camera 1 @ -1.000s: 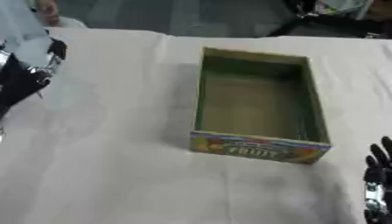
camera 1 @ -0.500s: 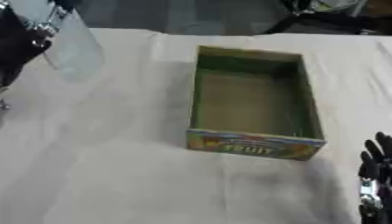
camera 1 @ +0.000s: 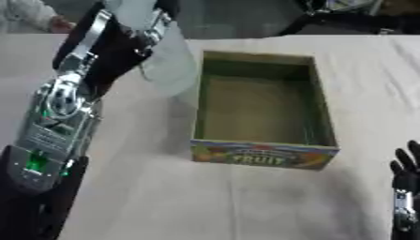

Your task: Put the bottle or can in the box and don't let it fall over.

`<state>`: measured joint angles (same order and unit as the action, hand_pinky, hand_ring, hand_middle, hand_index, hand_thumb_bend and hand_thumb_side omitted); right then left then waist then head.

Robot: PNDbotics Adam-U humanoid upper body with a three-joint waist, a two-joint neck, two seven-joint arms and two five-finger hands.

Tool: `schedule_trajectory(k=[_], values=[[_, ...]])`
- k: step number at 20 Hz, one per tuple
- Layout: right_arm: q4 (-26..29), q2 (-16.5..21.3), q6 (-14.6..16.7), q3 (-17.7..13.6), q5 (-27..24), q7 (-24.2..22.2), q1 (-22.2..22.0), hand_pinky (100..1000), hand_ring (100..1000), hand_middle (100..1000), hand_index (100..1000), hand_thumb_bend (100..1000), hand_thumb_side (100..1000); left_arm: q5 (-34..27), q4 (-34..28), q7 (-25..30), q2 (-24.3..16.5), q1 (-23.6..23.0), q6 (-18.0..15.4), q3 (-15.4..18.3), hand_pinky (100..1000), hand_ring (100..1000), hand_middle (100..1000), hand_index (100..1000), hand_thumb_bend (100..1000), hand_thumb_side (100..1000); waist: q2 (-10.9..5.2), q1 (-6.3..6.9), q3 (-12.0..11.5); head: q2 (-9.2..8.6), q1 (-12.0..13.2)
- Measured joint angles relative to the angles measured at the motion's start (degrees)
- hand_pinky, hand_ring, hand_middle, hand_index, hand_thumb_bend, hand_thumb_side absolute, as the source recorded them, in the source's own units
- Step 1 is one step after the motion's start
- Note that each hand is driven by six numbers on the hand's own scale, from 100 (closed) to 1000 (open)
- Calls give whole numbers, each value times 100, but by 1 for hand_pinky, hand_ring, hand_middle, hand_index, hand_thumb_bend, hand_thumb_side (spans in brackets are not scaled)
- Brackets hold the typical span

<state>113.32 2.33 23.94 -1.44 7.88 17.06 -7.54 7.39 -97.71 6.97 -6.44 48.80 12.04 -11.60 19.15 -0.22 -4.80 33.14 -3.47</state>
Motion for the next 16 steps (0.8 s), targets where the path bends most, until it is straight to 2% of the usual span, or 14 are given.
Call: schedule_trajectory(k=[7, 11, 16], values=[[0, 54, 86, -132, -319, 8, 81, 1000, 1000, 1000, 1000, 100, 678, 1030, 425, -311, 552, 20, -424, -133, 1000, 1000, 478, 343, 100, 672, 1, 5, 114, 5, -96], [0, 57, 120, -171, -441, -36, 102, 1000, 1000, 1000, 1000, 100, 678, 1345, 602, -445, 747, 28, -557, -164, 1000, 1000, 476, 341, 100, 672, 16, -17, 171, 5, -196], [0, 61, 129, -172, -513, -94, 146, 1000, 1000, 1000, 1000, 100, 679, 1540, 869, -518, 903, 125, -613, -198, 1000, 1000, 489, 354, 100, 672, 38, -23, 224, 3, -163]])
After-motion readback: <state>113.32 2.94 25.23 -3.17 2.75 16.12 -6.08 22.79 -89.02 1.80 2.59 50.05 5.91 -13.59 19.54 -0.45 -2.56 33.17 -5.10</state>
